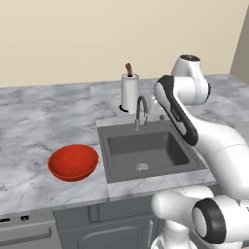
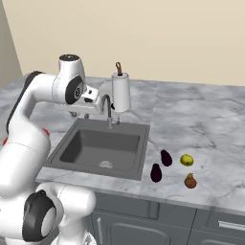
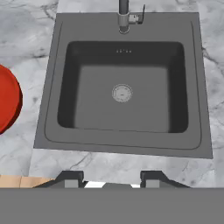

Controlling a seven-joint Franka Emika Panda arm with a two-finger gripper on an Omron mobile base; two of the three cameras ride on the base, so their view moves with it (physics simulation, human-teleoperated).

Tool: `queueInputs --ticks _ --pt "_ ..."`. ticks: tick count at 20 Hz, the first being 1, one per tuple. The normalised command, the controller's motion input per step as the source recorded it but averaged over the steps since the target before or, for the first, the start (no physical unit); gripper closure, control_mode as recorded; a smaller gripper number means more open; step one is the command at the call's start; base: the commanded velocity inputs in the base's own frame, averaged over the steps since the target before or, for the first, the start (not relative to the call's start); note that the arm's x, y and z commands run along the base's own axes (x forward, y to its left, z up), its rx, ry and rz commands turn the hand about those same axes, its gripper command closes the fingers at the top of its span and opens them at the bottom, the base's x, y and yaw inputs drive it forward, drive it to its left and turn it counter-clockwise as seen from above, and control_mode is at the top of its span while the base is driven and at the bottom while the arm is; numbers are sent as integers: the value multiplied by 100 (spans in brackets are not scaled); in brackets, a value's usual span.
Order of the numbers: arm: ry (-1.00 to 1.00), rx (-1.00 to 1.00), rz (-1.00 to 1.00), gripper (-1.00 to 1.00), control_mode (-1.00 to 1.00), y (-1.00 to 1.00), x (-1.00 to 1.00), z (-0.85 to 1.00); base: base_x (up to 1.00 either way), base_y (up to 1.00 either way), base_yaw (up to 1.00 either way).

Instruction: There is a mixed pile of frozen fruits and vegetables on the counter. Locate all the frozen vegetables and place the items in a bowl on the counter. Take all the frozen fruits and defrost them in a running sink.

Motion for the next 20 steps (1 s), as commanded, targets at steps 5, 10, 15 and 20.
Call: queueInputs --ticks 5,10,15,20 --pt "0 1 0 -100 -100 -16 -47 -6 0 0 0" --pt "1 1 -4 -100 -100 -67 -71 -33 0 0 0" --pt "4 0 -1 -100 -100 -97 21 -34 0 0 0" --pt "12 0 -1 -100 -100 -92 57 -47 0 0 0"
